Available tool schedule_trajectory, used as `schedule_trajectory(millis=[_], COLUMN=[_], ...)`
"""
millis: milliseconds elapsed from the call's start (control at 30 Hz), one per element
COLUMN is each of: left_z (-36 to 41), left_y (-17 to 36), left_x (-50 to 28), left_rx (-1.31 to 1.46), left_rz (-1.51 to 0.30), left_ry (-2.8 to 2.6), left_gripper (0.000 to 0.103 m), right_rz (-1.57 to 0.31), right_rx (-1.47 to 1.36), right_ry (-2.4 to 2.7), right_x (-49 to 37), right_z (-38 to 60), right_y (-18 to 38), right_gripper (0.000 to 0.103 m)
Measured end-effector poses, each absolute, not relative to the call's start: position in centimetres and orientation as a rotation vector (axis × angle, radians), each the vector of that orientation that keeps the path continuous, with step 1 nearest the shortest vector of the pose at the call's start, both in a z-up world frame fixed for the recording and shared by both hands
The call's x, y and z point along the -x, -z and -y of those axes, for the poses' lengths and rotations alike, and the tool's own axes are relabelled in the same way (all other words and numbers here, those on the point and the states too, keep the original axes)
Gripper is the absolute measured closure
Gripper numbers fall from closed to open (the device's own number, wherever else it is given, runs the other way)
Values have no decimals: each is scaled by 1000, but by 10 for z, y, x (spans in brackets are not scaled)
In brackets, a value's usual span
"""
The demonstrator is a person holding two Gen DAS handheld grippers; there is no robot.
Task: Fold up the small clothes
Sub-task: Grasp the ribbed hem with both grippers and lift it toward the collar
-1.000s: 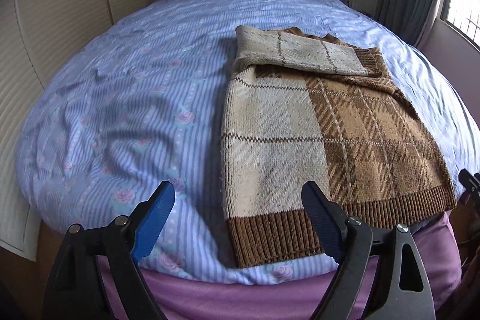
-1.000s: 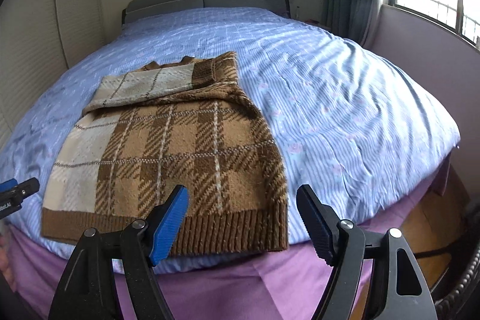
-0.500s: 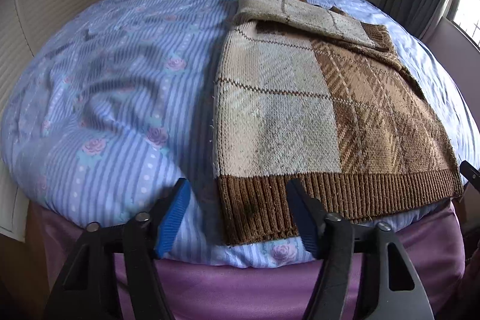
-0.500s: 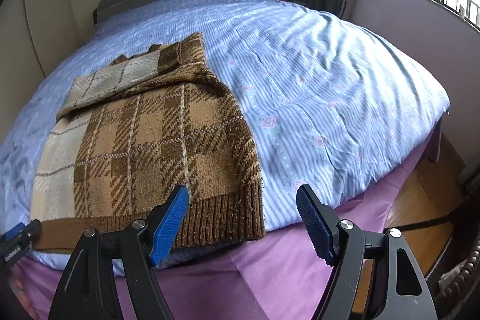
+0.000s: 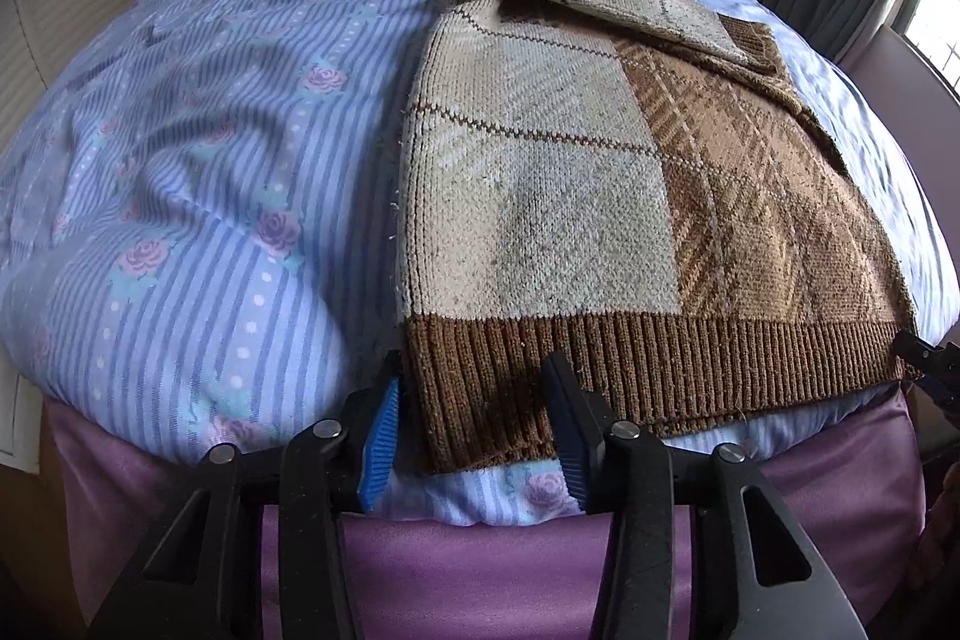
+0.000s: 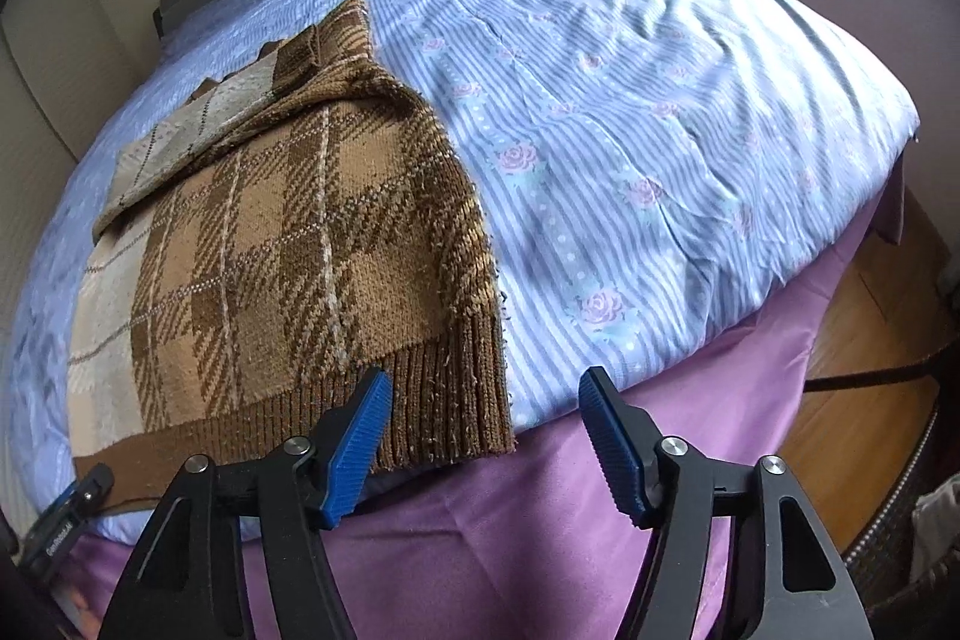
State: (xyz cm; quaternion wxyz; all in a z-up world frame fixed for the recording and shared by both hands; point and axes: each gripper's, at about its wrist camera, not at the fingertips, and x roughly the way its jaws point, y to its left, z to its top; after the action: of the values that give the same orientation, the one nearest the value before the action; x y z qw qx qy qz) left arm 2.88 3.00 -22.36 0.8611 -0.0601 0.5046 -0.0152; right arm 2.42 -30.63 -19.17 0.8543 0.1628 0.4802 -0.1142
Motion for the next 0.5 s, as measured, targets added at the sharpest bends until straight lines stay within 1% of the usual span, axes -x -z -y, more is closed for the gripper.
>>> schedule_trajectory(millis=[33, 200, 267, 300, 333, 367, 400, 433, 500], left_z=[-29, -27, -27, -28, -28, -28, -27, -28, -30], left_y=[224, 225, 226, 226, 226, 226, 225, 224, 220], left_x=[-29, -27, -27, -27, -28, -28, -27, -27, -26], left_rx=[120, 102, 104, 111, 118, 128, 132, 133, 145], left_rz=[-1062, -1075, -1080, -1085, -1087, -1090, -1089, -1085, -1078], left_ry=[30, 22, 24, 31, 39, 52, 58, 61, 62], left_gripper=[61, 63, 71, 77, 86, 90, 91, 91, 92], right_rz=[-1016, -1023, -1019, -1015, -1011, -1007, -1002, -991, -972], right_rx=[-359, -386, -383, -384, -388, -395, -401, -414, -441], right_ry=[231, 203, 197, 195, 190, 187, 186, 181, 170], right_x=[-25, -23, -22, -22, -22, -21, -21, -20, -18], right_z=[308, 309, 308, 308, 308, 308, 309, 310, 313], right_y=[193, 194, 192, 191, 190, 190, 189, 188, 185], right_gripper=[50, 60, 68, 70, 76, 81, 84, 89, 91])
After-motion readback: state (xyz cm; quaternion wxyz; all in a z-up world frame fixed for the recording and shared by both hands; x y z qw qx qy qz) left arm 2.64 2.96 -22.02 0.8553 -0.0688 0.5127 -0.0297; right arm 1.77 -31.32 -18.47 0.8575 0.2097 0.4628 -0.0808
